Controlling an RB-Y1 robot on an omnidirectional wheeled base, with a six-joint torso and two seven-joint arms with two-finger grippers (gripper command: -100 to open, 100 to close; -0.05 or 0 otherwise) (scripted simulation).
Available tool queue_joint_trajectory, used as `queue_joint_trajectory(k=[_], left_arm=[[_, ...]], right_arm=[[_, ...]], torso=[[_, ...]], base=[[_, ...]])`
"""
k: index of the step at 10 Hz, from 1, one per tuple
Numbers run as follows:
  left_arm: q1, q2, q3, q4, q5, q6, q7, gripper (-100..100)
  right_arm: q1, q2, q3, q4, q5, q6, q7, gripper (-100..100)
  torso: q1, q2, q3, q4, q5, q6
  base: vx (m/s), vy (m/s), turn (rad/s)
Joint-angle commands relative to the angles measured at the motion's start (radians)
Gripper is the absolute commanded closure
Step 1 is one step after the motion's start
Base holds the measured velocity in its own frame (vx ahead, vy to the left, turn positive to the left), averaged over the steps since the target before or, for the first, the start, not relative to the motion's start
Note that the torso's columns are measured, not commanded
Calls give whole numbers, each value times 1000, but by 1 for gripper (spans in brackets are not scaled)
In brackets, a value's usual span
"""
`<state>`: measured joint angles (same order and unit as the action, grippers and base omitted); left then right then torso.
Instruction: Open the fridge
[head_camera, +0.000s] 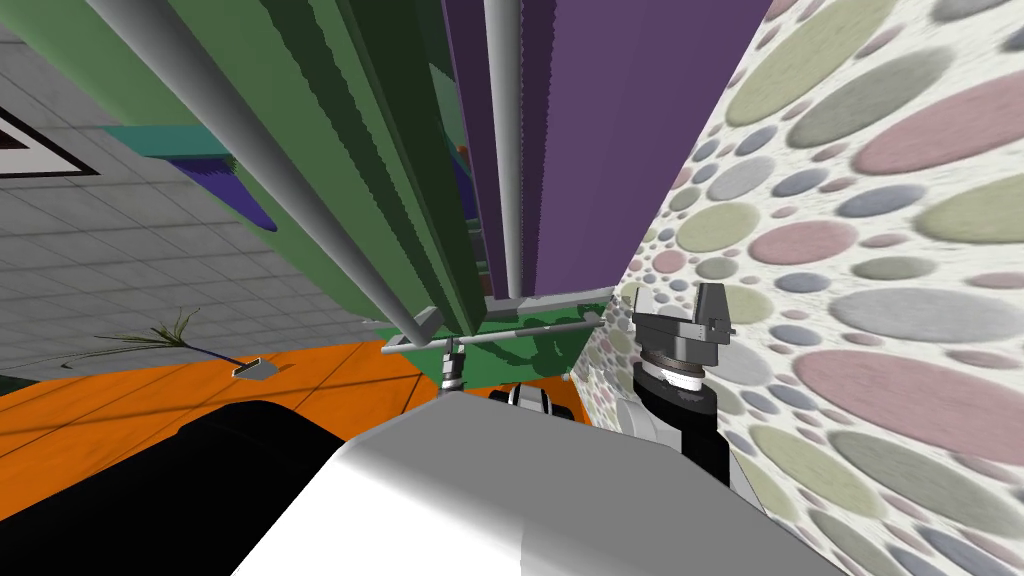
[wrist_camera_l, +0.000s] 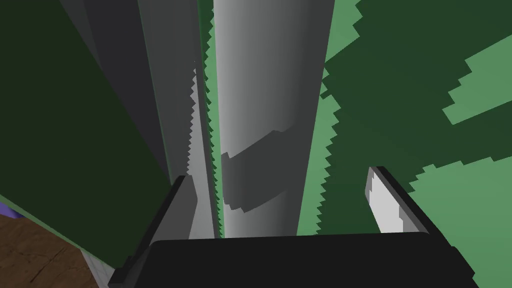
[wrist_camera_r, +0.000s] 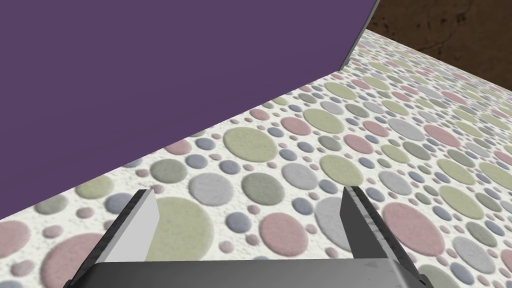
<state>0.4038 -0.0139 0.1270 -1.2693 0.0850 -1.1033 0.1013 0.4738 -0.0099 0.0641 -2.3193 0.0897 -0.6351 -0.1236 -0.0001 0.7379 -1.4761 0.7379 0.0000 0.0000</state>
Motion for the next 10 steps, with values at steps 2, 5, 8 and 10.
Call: queue_joint_trajectory(k=[2,5,8,10], left_arm=[[10,-5,-3,8,-2,-16,0,100],[28,-13,-9,48,-6,-74,1,100],[23,-8,-6,16,-5,-68,1,100],[26,-5,-6,-3,-5,-39,3,100]], right_arm=[[0,0,0,0,0,0,0,0],[0,0,0,0,0,0,0,0],[0,0,0,0,0,0,0,0],[0,0,0,0,0,0,0,0]], torso=[[0,-1,0,0,0,0],[6,-8,-2,-7,9,2],[7,-9,-3,-7,8,2],[3,-1,1,-4,5,1]], base=[[3,5,-12],[4,15,-11],[-20,-9,1],[-98,-42,19]])
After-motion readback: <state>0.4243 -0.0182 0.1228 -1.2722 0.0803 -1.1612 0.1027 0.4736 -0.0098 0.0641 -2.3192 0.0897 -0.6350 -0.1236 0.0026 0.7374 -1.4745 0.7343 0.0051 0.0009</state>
